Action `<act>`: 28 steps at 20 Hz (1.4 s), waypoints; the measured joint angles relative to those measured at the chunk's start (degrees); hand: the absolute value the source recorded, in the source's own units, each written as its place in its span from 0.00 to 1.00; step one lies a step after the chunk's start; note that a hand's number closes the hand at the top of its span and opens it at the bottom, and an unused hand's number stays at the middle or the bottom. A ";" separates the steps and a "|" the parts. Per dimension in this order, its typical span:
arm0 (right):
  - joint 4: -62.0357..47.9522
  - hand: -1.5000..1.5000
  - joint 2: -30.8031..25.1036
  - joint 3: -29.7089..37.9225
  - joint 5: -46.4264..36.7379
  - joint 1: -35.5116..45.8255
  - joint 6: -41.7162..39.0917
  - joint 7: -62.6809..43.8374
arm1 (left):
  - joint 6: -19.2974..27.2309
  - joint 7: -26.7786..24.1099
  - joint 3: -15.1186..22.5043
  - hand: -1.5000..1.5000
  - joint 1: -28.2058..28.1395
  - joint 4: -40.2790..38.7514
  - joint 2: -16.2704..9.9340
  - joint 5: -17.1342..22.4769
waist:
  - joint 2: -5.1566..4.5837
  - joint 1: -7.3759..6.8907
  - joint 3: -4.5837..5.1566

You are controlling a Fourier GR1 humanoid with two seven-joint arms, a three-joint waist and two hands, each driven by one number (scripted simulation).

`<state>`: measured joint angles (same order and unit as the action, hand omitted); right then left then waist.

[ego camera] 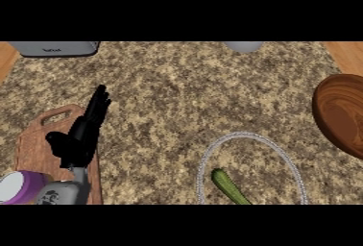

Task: Pick the sweet potato from the placemat and place it in the bowl

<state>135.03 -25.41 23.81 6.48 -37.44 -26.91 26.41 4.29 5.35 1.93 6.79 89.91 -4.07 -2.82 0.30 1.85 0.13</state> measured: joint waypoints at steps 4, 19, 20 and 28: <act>3.34 1.00 -1.97 7.37 4.60 0.83 0.92 -8.31 | -0.23 1.36 0.71 0.50 -0.52 1.75 0.22 -0.04 | -0.12 -0.83 0.00; -5.96 1.00 -18.90 9.79 10.08 28.99 9.79 -39.75 | -1.31 -0.52 0.68 0.50 0.53 -0.24 0.59 -0.15 | -0.45 -2.56 -0.05; -6.96 1.00 -19.24 8.88 8.02 29.91 9.93 -39.92 | -1.47 -0.50 0.77 0.50 -0.06 0.30 0.57 -0.07 | -0.45 -2.60 -0.05; -25.21 1.00 -22.48 1.73 -9.83 38.66 11.89 -30.28 | -0.72 0.87 0.90 0.50 2.48 -0.80 1.34 -0.76 | -0.64 -3.03 -0.16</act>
<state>109.82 -47.89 25.53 -3.35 1.21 -15.02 -3.87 3.56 6.22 2.82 9.27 89.11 -2.73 -3.58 -0.34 -1.18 -0.03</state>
